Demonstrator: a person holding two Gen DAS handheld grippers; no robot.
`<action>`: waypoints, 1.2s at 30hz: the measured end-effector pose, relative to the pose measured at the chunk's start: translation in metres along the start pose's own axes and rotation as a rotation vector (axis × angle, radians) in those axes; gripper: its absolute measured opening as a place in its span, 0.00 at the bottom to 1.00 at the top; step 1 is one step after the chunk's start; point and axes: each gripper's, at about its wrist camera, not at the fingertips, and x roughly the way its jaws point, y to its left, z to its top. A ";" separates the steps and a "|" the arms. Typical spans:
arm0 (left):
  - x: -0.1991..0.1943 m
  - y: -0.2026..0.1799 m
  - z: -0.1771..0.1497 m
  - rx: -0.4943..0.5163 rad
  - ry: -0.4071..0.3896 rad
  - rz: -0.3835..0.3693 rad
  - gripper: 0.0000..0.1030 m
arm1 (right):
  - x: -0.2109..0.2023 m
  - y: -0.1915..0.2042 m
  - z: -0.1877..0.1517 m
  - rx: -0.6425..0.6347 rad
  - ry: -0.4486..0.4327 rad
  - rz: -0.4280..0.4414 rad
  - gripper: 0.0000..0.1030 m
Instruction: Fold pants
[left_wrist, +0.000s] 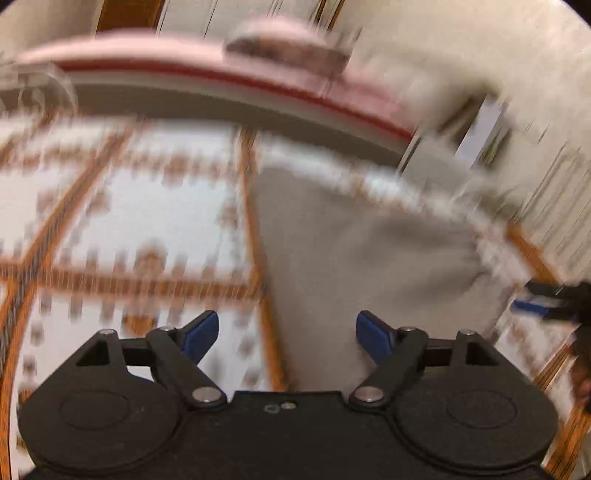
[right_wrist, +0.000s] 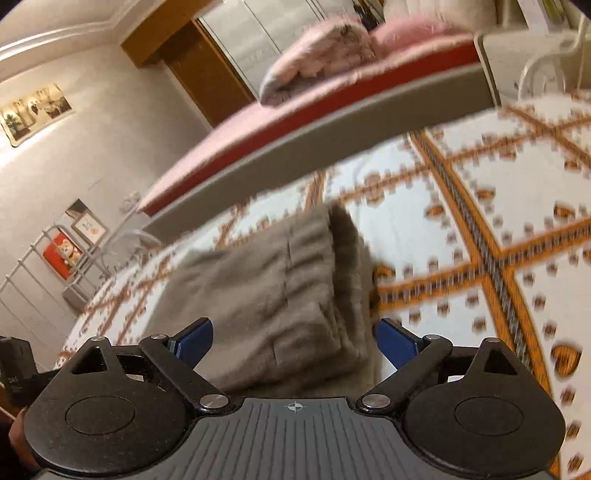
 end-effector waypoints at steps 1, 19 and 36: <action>0.005 0.007 -0.006 -0.029 -0.003 -0.010 0.77 | 0.005 0.000 -0.004 0.006 0.038 -0.024 0.92; -0.147 -0.067 -0.051 0.166 -0.247 0.128 0.94 | -0.136 0.045 -0.057 -0.085 -0.149 -0.068 1.00; -0.227 -0.120 -0.144 0.300 -0.372 0.191 0.94 | -0.206 0.142 -0.175 -0.435 -0.321 -0.144 1.00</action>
